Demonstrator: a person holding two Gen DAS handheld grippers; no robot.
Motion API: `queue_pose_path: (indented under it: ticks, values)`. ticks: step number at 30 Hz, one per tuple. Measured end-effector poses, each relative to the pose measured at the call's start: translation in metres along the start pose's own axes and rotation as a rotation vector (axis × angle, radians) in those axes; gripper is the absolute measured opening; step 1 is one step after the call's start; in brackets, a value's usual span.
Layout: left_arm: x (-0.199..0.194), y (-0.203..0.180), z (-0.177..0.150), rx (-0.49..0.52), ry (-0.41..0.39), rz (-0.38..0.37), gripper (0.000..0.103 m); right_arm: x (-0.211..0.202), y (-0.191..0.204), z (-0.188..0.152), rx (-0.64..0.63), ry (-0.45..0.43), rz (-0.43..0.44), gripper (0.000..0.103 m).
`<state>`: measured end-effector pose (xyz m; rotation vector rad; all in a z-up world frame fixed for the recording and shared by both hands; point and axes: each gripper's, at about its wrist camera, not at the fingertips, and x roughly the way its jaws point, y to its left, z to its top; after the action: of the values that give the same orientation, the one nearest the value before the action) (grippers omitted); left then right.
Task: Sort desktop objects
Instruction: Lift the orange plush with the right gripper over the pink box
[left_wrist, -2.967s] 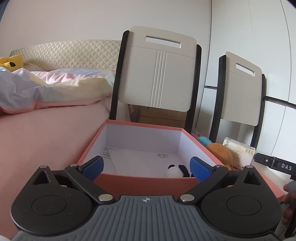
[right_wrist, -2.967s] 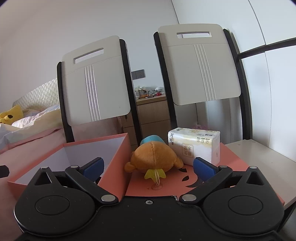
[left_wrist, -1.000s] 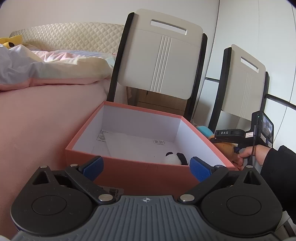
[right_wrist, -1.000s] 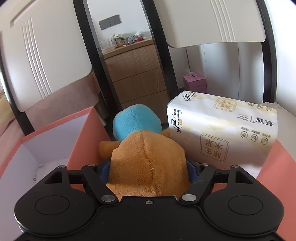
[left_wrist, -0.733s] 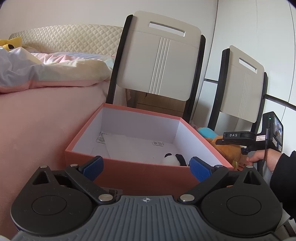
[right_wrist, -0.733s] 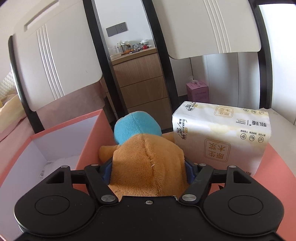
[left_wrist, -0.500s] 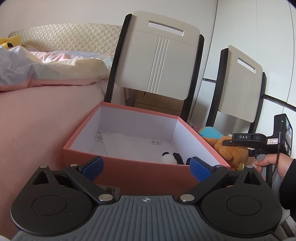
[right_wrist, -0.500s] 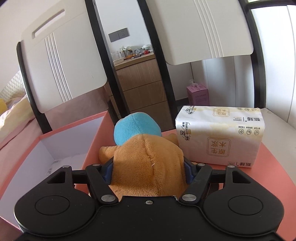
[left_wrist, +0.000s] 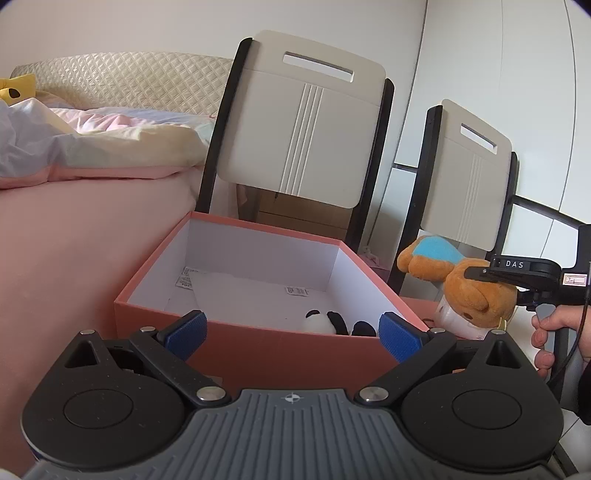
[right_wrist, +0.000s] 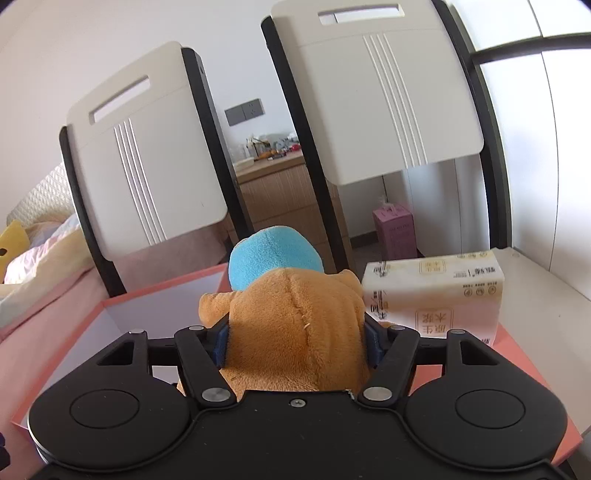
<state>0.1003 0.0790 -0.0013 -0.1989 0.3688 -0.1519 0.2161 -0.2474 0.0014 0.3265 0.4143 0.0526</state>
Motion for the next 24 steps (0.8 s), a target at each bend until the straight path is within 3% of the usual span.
queue_pose_path:
  ticks: [11,24]
  values:
    - [0.001,0.000,0.001,0.012,-0.015,0.010,0.101,-0.002,0.015,0.030,-0.038,-0.077,0.024,0.065]
    - [-0.003,0.001,0.017,0.056,-0.068,0.032,0.101,0.050,0.090,0.051,-0.108,-0.074,0.149,0.065]
